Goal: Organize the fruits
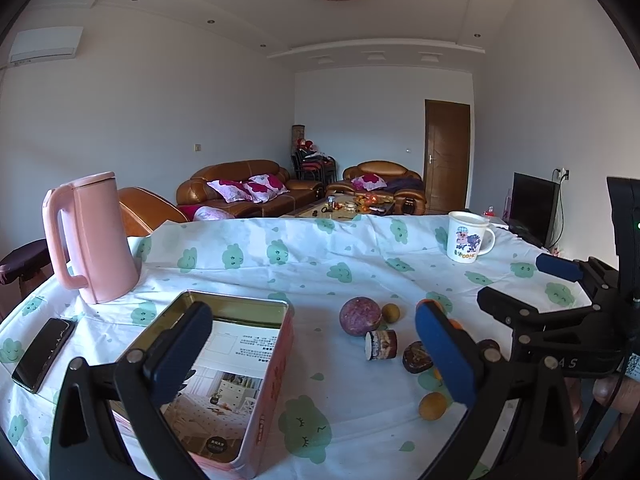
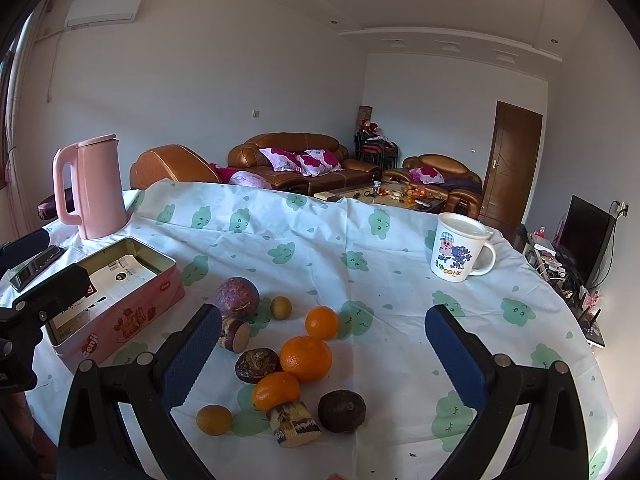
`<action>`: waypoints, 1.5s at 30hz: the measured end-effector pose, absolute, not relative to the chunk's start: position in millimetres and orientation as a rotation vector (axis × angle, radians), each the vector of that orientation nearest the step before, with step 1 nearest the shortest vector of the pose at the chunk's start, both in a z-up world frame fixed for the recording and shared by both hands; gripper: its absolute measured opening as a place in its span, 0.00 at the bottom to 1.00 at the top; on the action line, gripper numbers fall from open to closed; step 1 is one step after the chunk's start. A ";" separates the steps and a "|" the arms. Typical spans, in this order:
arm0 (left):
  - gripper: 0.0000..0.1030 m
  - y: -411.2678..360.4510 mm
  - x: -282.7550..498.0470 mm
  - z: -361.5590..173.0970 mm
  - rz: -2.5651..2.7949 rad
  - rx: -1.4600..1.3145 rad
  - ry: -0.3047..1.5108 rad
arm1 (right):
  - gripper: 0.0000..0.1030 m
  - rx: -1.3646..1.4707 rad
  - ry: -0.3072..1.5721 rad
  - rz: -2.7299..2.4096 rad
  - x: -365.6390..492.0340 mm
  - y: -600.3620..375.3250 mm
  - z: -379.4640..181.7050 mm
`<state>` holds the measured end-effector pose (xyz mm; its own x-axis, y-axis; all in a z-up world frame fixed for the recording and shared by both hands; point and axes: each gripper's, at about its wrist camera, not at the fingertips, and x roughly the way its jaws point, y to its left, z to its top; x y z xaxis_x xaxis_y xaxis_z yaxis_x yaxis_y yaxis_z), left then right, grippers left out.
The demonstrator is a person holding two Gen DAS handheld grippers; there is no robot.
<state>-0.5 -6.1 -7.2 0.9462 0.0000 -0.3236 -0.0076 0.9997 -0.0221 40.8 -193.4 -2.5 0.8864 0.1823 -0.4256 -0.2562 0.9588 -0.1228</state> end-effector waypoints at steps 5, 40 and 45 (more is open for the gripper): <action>1.00 -5.8 -0.4 -6.8 0.006 -0.020 0.329 | 0.99 -0.177 0.424 0.229 40.6 -194.0 -2.6; 1.00 -19.5 -2.2 -15.9 -0.005 -0.015 0.339 | 0.99 -0.170 0.439 0.234 40.5 -194.4 -7.3; 1.00 -20.7 -0.4 -17.9 -0.016 -0.012 0.351 | 0.99 -0.167 0.444 0.235 40.7 -197.4 -10.9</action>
<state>-0.4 -20.7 -17.9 0.9387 -0.0177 -0.3442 0.0135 0.9998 -0.0147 40.7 -197.4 -10.9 0.8768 0.1884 -0.4425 -0.2606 0.9594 -0.1079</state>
